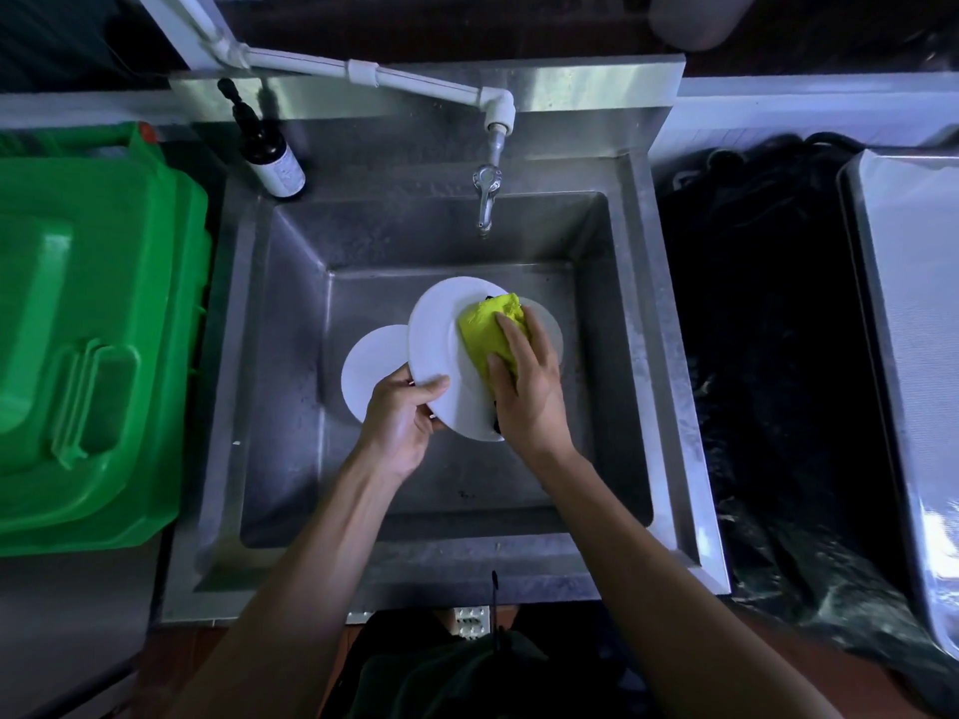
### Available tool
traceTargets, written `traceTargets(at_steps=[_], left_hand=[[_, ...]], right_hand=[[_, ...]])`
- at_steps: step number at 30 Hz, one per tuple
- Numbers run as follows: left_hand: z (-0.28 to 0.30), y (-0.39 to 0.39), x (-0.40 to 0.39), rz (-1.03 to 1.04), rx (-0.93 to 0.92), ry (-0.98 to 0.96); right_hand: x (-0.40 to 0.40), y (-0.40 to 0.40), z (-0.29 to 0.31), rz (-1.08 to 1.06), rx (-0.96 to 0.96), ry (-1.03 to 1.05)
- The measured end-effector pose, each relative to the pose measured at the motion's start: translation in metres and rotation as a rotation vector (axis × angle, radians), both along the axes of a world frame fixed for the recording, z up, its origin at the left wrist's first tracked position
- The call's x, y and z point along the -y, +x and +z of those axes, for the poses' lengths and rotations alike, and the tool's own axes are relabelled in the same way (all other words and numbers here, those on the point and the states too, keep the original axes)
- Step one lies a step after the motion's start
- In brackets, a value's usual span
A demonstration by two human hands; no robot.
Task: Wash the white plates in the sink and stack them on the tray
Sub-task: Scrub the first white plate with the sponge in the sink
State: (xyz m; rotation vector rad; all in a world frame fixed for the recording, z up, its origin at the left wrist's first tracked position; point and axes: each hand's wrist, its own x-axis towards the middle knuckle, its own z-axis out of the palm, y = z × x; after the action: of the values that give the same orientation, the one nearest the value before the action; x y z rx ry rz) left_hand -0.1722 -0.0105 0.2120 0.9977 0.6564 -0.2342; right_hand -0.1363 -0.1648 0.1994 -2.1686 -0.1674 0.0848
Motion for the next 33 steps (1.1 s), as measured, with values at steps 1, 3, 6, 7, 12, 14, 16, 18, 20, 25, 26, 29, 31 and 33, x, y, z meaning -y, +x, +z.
traceTargets(at_steps=[1,3,6,7,12,14,16,18,20,25,26,29,31,33], left_hand=[[0.0,0.001,0.001,0.019,-0.009,-0.003],[-0.001,0.002,0.002,0.064,-0.031,-0.021],[-0.002,0.002,0.003,0.134,-0.053,-0.075],[-0.002,0.002,0.004,0.158,-0.059,-0.089],[-0.003,0.0,0.015,0.288,-0.098,-0.154],[-0.003,-0.001,0.018,0.342,-0.112,-0.187],[-0.003,-0.001,0.019,0.377,-0.114,-0.209],[-0.003,0.0,0.018,0.396,-0.12,-0.207],[-0.003,0.0,0.017,0.402,-0.126,-0.199],[-0.005,-0.007,0.014,0.358,-0.108,-0.204],[-0.007,-0.009,0.012,0.349,-0.098,-0.203],[-0.009,-0.015,0.006,0.328,-0.064,-0.208],[-0.01,-0.018,0.001,0.303,-0.041,-0.23],[-0.01,-0.021,-0.006,0.257,-0.012,-0.251]], right_hand=[[-0.003,-0.004,0.001,0.005,-0.013,0.004],[-0.008,-0.012,0.004,0.014,-0.02,0.007],[-0.014,-0.021,0.009,-0.006,-0.022,0.026],[-0.016,-0.023,0.011,-0.014,-0.025,0.028],[-0.017,-0.033,0.015,0.003,-0.044,0.019],[-0.017,-0.037,0.016,0.007,-0.051,0.019],[-0.018,-0.042,0.016,0.012,-0.056,0.03],[-0.018,-0.049,0.014,0.031,-0.047,0.038],[-0.018,-0.054,0.012,0.039,-0.036,0.042],[-0.011,-0.055,0.002,-0.021,-0.056,0.054],[-0.009,-0.052,0.0,-0.044,-0.074,0.056],[-0.001,-0.039,-0.003,-0.145,-0.124,0.079],[0.005,-0.028,-0.003,-0.214,-0.157,0.095],[0.012,-0.017,-0.002,-0.255,-0.193,0.104]])
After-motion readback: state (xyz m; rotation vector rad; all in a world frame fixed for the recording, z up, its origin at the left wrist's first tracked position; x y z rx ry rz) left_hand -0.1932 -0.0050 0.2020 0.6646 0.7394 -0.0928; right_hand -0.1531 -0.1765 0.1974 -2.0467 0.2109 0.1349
